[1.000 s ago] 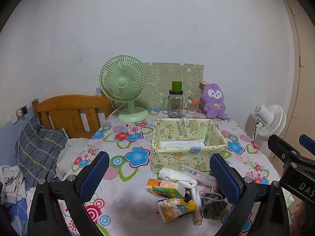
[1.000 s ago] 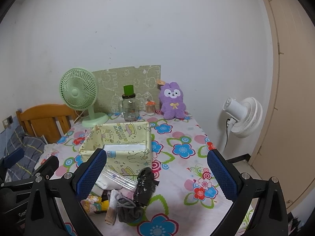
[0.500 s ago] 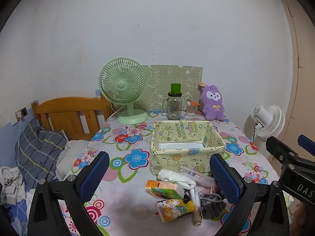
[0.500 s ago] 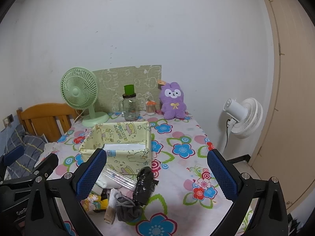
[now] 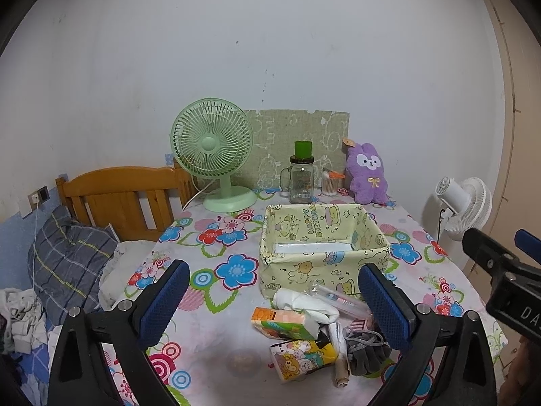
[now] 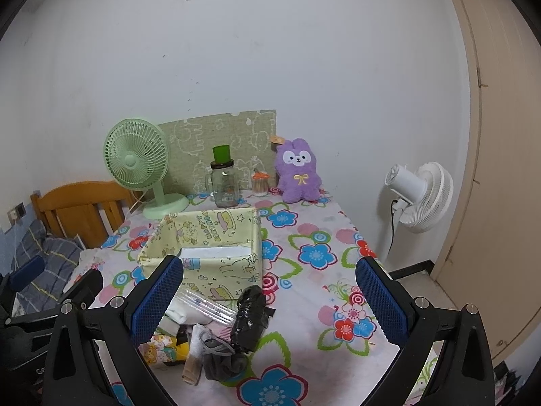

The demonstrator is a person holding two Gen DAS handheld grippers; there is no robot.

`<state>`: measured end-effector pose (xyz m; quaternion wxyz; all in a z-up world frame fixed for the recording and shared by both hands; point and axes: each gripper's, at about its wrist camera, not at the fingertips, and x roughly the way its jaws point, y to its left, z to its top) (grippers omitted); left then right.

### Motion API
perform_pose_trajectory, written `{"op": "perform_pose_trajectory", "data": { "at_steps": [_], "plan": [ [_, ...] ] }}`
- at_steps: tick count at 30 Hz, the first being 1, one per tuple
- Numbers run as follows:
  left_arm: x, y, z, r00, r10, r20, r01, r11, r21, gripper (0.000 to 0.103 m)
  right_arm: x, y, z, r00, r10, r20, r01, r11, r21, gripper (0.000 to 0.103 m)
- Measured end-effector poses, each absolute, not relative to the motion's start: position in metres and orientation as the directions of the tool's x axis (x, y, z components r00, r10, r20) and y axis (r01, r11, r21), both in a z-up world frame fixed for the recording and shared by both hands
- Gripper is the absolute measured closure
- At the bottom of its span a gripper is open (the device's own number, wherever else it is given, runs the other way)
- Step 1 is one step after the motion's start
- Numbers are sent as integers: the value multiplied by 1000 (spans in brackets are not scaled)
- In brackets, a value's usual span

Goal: Organize soft objects

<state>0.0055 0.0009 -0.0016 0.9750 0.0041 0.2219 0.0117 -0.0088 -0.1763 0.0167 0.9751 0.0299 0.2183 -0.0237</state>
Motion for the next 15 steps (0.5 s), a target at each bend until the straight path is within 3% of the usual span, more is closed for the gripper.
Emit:
{"op": "perform_pose_trajectory", "data": {
  "at_steps": [15],
  "plan": [
    [12,-4,-10,890,-2,-455,6,1000,7,5,-7,-176,13,905,-27,-425,51,998,46,5]
  ]
}}
